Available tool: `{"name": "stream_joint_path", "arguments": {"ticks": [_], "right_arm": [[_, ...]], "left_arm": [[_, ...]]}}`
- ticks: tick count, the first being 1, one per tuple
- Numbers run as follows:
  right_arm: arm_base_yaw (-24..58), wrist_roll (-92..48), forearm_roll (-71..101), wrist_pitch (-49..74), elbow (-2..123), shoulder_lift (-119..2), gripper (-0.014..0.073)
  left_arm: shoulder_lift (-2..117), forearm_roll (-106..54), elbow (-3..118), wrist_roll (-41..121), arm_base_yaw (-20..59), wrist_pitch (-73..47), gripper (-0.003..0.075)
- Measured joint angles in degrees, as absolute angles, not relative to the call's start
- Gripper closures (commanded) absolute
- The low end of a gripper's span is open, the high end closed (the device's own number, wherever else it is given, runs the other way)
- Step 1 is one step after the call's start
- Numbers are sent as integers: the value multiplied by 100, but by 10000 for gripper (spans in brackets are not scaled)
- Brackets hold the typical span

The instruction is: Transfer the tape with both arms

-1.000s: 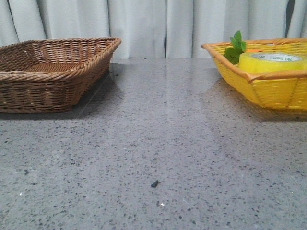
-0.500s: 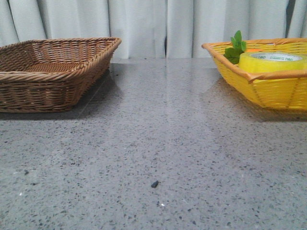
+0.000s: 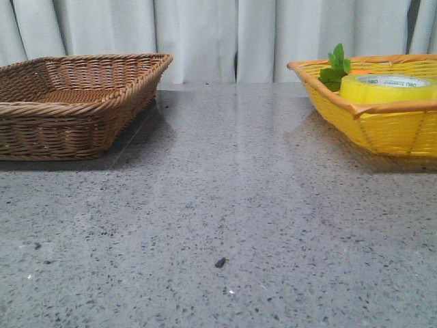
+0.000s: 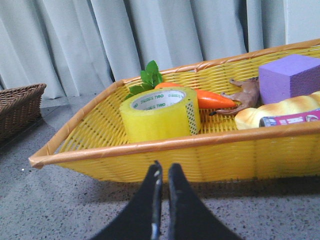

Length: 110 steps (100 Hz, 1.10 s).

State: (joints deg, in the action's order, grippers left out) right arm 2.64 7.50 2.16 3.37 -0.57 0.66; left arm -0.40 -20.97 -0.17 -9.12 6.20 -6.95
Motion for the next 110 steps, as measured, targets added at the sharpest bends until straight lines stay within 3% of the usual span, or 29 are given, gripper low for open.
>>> {"name": "stream_joint_path", "arguments": {"ticks": [56, 83, 110], "right_arm": [[264, 750, 228, 337, -57, 66, 652], [264, 750, 1313, 0, -57, 66, 652], [264, 750, 1432, 817, 1119, -242, 649]], "left_arm": [[-40, -2344, -17, -912, 620, -704, 741], [-40, -3003, -6, -921, 620, -668, 741], [349, -1823, 933, -911, 620, -1110, 738]]}}
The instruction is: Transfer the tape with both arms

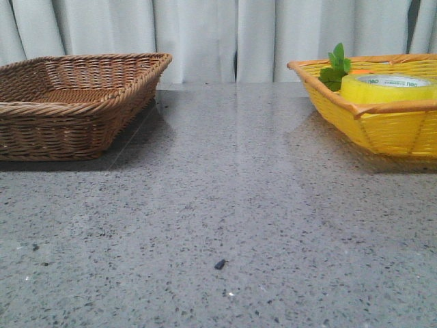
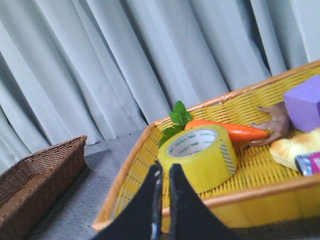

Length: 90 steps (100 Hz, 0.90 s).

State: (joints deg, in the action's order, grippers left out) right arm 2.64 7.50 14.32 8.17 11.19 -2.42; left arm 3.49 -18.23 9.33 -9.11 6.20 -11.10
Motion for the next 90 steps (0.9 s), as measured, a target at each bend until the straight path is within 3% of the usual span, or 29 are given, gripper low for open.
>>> {"name": "stream_joint_path", "arguments": {"ticks": [8, 13, 23, 30, 39, 90], "right_arm": [[264, 750, 1364, 1178, 1598, -660, 626], [264, 750, 1283, 1375, 1915, -1016, 580], [264, 595, 1196, 1757, 2616, -1687, 400], [264, 416, 1182, 2106, 3115, -2172, 276], [264, 170, 1172, 2670, 3797, -2804, 199], [532, -603, 1188, 6248, 8116, -7087, 200]], "left_arm": [[754, -1323, 1393, -911, 620, -1346, 695], [1044, -1130, 1716, -911, 620, -1458, 603], [1628, -977, 2207, -911, 620, -1630, 395], [2010, -948, 2507, -911, 620, -1791, 318], [2356, -948, 2802, -911, 719, -1990, 316], [2504, -924, 2979, -666, 1621, -1999, 336]]}}
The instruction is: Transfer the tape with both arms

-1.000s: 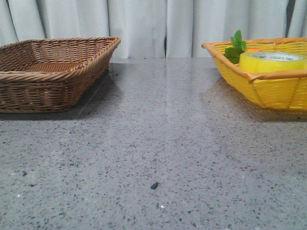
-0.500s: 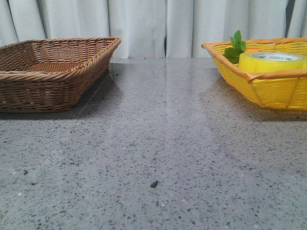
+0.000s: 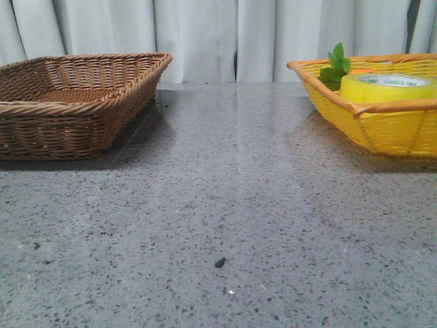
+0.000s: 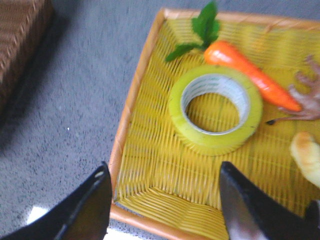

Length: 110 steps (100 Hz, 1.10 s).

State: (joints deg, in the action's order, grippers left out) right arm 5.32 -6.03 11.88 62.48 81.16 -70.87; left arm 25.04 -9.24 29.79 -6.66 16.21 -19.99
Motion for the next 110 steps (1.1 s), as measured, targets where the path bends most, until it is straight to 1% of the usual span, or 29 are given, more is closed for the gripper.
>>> {"name": "stream_joint_path", "arguments": {"ticks": [17, 30, 44, 69, 74, 79, 83, 84, 86, 91, 92, 93, 96, 110], "right_arm": [[1088, -615, 925, 6375, 8697, -8273, 200], [1171, -638, 809, 6332, 8827, -9005, 200], [1171, -507, 346, 6187, 8840, -9512, 200], [1171, -455, -32, 5827, 8849, -10032, 204], [1171, -442, -32, 5798, 8849, -10135, 236], [1160, -400, -42, 5788, 8849, -10233, 312], [1147, -374, -42, 5777, 8849, -10269, 409], [1134, -374, -42, 5778, 8849, -10290, 445], [1137, -374, -43, 5778, 8849, -10305, 483], [1115, -363, -43, 5778, 8849, -10309, 642], [1115, -363, -43, 5778, 8849, -10309, 661], [1115, -363, -53, 5778, 8849, -10309, 670], [1110, -363, -53, 5764, 8849, -10309, 658], [1102, -318, -30, 5814, 8902, -10286, 657]], "left_arm": [[2543, -914, 2979, -666, 1621, -1999, 336], [2543, -914, 2979, -666, 1621, -1989, 336], [2543, -914, 2979, -666, 1621, -2017, 336], [2543, -914, 2979, -663, 1621, -2243, 336], [2543, -914, 2979, -663, 1621, -2243, 336], [2543, -914, 2979, -663, 1621, -2243, 336], [2543, -914, 2979, -663, 1621, -2243, 336], [2543, -914, 2979, -663, 1621, -2243, 336], [2543, -914, 2979, -663, 1621, -2243, 336], [2543, -914, 2979, -663, 1621, -2251, 336], [2543, -914, 2979, -663, 1621, -2251, 336], [2543, -914, 2979, -663, 1621, -2251, 336], [2543, -914, 2979, -663, 1621, -2251, 336], [2543, -914, 2979, -663, 1621, -2256, 336]]}}
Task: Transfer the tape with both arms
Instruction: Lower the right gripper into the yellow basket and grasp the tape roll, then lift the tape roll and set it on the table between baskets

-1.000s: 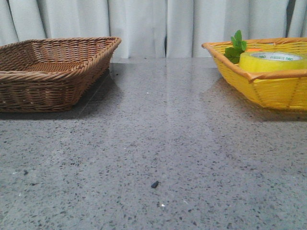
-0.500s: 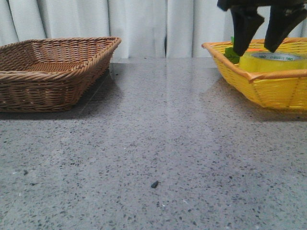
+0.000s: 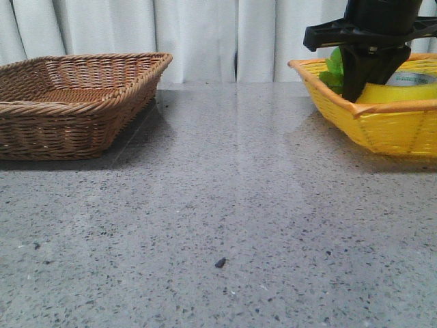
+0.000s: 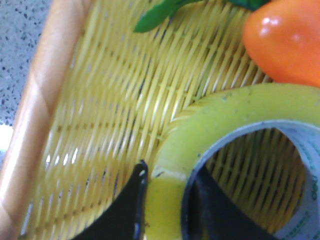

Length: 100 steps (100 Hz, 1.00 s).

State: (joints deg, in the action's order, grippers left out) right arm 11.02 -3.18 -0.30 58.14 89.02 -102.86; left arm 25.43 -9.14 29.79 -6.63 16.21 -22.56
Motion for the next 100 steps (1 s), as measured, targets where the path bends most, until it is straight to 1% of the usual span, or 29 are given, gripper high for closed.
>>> {"name": "stream_joint_path", "arguments": {"ticks": [9, 20, 38, 48, 59, 70, 92, 97, 100], "right_arm": [[1114, -318, -30, 5960, 9134, -10152, 657], [1268, -310, -70, 6020, 9830, -9839, 657], [1867, -310, -68, 6020, 11267, -9491, 657], [2219, -310, 89, 5995, 11575, -9477, 657], [2602, -310, 264, 6090, 11635, -9755, 657], [2907, -310, 356, 6326, 11635, -10347, 657], [3120, -310, 405, 6683, 11611, -11521, 657], [3120, -306, 405, 6683, 11598, -11658, 643], [3120, -295, 405, 6683, 11598, -11690, 610]], "left_arm": [[2543, -914, 2979, -663, 1621, -2266, 336], [2543, -912, 2979, -663, 1621, -2279, 336], [2543, -912, 2979, -663, 1621, -2279, 336], [2543, -912, 2979, -663, 1621, -2279, 336], [2543, -912, 2979, -663, 1621, -2279, 336], [2543, -912, 2979, -663, 1621, -2279, 336], [2543, -912, 2979, -663, 1621, -2384, 336], [2543, -912, 2979, -663, 1621, -2419, 336], [2543, -912, 2979, -663, 1621, -2434, 336]]}}
